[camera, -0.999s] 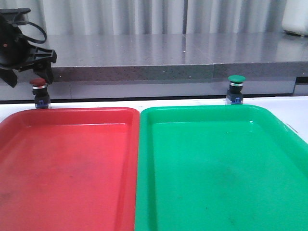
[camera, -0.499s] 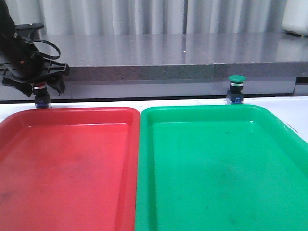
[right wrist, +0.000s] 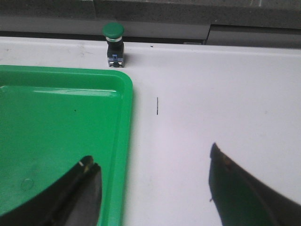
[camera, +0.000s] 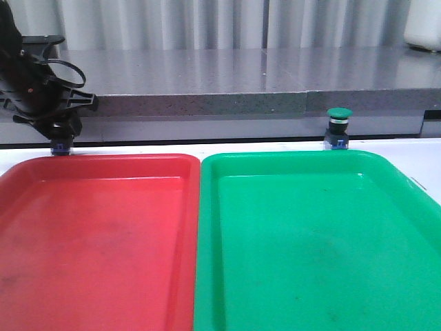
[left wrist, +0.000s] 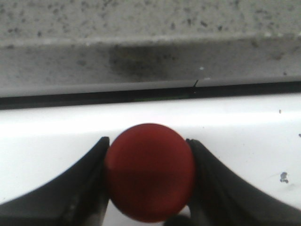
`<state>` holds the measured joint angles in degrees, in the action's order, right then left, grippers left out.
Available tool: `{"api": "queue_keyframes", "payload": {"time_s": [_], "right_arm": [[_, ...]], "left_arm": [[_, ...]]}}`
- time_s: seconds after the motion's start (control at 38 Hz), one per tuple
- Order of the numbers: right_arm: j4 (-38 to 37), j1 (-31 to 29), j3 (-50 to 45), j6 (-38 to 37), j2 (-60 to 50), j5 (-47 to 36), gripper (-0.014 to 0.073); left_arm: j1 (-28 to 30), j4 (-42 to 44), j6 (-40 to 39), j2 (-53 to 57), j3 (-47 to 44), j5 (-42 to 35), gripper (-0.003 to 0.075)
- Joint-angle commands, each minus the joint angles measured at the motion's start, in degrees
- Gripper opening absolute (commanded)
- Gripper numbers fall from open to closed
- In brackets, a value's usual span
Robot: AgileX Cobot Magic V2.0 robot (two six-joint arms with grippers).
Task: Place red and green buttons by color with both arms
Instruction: 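Lift the red-capped button off the ledge with the left gripper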
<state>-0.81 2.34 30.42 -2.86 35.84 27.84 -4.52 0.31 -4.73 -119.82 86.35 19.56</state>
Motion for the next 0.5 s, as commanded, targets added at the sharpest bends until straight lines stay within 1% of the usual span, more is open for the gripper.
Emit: {"api": "queue_keyframes", "payload": {"time_s": [0.0,0.24,0.37,0.47], "right_arm": [[-0.4,-0.5,1.9,0.5,0.3,-4.3,0.051],[-0.4,-0.5,1.9,0.5,0.3,-4.3,0.051],[-0.4,-0.5,1.9,0.5,0.3,-4.3,0.051],[-0.4,-0.5,1.9,0.5,0.3,-4.3,0.051]], "left_arm": [[-0.1,0.2,-0.2,7.4,1.8,-1.3,0.0242],[-0.1,-0.3,-0.2,16.6,1.0,6.2,0.0242],[-0.1,-3.0,-0.2,22.9,-2.9,7.7,0.0242],[-0.2,-5.2,-0.2,28.4,-8.3,7.1,0.0242]]}}
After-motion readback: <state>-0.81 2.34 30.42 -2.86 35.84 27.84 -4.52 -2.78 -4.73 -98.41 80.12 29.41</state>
